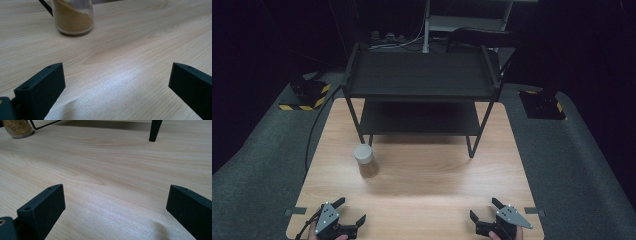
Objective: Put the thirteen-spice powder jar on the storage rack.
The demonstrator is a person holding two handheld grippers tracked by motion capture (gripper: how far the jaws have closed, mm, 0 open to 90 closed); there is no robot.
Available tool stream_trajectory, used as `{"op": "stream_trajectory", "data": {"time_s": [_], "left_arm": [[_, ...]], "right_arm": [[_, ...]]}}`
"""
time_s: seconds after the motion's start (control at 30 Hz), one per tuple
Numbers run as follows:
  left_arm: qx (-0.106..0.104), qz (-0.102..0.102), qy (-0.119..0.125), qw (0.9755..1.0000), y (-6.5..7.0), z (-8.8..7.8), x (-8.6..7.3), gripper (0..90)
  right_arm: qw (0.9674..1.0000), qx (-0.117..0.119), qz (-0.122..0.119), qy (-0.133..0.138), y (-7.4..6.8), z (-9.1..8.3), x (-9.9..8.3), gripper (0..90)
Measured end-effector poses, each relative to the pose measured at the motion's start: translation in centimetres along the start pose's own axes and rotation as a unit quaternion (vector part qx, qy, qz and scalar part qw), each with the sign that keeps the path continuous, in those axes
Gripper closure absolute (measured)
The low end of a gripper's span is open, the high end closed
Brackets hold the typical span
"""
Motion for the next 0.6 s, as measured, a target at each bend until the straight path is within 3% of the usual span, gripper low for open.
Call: {"op": "stream_trajectory", "data": {"time_s": [0.2, 0.43, 0.6], "left_arm": [[0.003, -0.006, -0.001, 1.0000, 0.01, 0.00, 0.05, 0.8], [0.001, -0.003, -0.003, 1.0000, -0.01, -0.07, 0.18, 0.9], [0.004, -0.002, 0.021, 0.9998, 0.17, -0.96, 0.49, 1.2]], "right_arm": [[1.0000, 0.002, 0.009, 0.003, 0.13, -0.01, -0.07, 1.6], [1.0000, 0.007, 0.000, 0.002, 0.17, -0.06, -0.07, 1.6], [1.0000, 0.009, 0.004, 0.000, 0.28, 0.00, 0.01, 1.6]]}}
Point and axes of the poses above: each handheld gripper's, and its own axes: z roughly forward along the jaws, x roughly out of its top, y roughly to its right, the point moved 4 cm from there along z, roughly forward along the jaws, and after that the axes turned 2 degrees about -y, right-handed, at the moved point
